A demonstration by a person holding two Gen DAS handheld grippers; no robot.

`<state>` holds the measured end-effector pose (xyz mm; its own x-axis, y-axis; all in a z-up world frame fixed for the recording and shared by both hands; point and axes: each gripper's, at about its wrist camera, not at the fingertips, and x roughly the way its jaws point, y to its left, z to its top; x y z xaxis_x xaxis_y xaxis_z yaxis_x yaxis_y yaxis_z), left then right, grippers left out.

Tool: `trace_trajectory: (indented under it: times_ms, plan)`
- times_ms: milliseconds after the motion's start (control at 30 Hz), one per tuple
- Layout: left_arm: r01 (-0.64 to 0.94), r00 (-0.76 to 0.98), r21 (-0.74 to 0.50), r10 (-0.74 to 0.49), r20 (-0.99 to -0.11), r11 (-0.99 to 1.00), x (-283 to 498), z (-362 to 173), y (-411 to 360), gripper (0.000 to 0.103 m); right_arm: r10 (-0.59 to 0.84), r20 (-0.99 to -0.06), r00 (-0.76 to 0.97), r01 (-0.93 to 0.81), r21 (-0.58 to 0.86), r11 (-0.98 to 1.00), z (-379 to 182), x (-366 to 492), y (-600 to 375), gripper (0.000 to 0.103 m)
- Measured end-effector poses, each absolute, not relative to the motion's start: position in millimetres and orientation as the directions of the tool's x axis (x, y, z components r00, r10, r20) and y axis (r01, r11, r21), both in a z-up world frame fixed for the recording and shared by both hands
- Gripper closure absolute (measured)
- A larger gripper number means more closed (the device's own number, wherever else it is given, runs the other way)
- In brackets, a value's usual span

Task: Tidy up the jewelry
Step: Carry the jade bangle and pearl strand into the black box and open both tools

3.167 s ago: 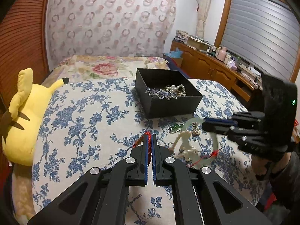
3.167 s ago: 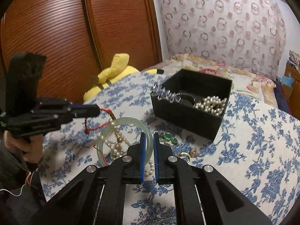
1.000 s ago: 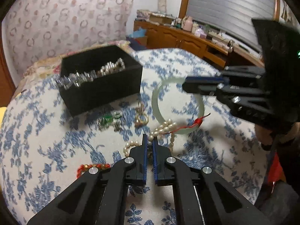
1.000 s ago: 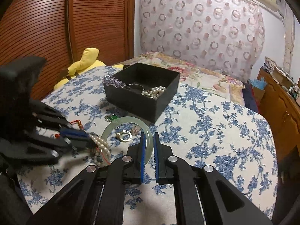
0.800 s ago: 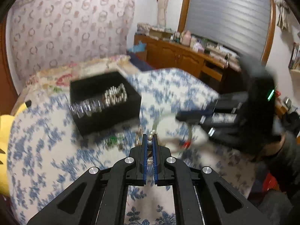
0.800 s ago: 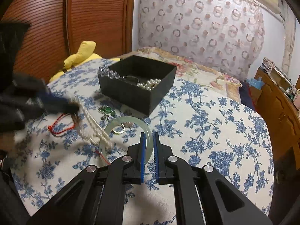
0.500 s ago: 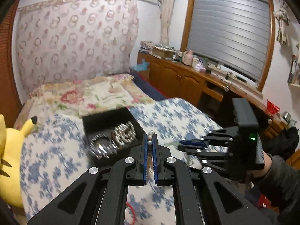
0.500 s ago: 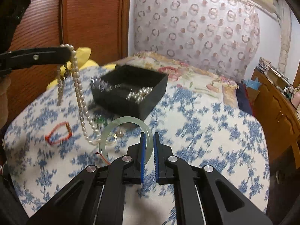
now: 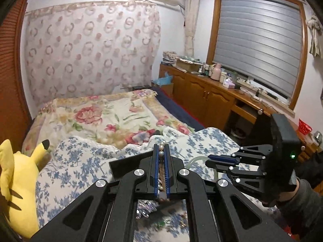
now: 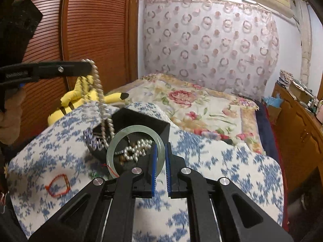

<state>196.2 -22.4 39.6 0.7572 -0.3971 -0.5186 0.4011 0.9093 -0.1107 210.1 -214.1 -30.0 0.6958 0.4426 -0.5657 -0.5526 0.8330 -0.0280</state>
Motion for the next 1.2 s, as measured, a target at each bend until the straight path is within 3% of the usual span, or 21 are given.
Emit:
trace_trajectory:
  times_ms: [200, 433, 867, 1200]
  plan:
    - [0.363, 0.730, -0.117, -0.360, -0.581, 0.924, 226.5, 10.1, -19.5, 0.099, 0.468, -0.572, 0.673, -0.580, -0.016, 0.814, -35.1, 234.1, -195.1, 0.094]
    - [0.329, 0.711, -0.120, -0.329, -0.622, 0.937, 232.2, -13.2, -11.5, 0.082, 0.466, -0.608, 0.643, -0.593, -0.011, 0.805, -52.3, 255.2, -177.5, 0.094]
    - [0.296, 0.708, -0.092, -0.283, -0.647, 0.951, 220.6, -24.8, 0.6, 0.079, 0.477, -0.628, 0.614, -0.602, 0.018, 0.798, -60.5, 268.1, -163.6, 0.091]
    - [0.279, 0.711, -0.088, -0.267, -0.650, 0.956, 208.9, -27.5, 9.7, 0.075, 0.521, -0.590, 0.617, -0.624, 0.037, 0.781, -45.1, 246.9, -172.9, 0.091]
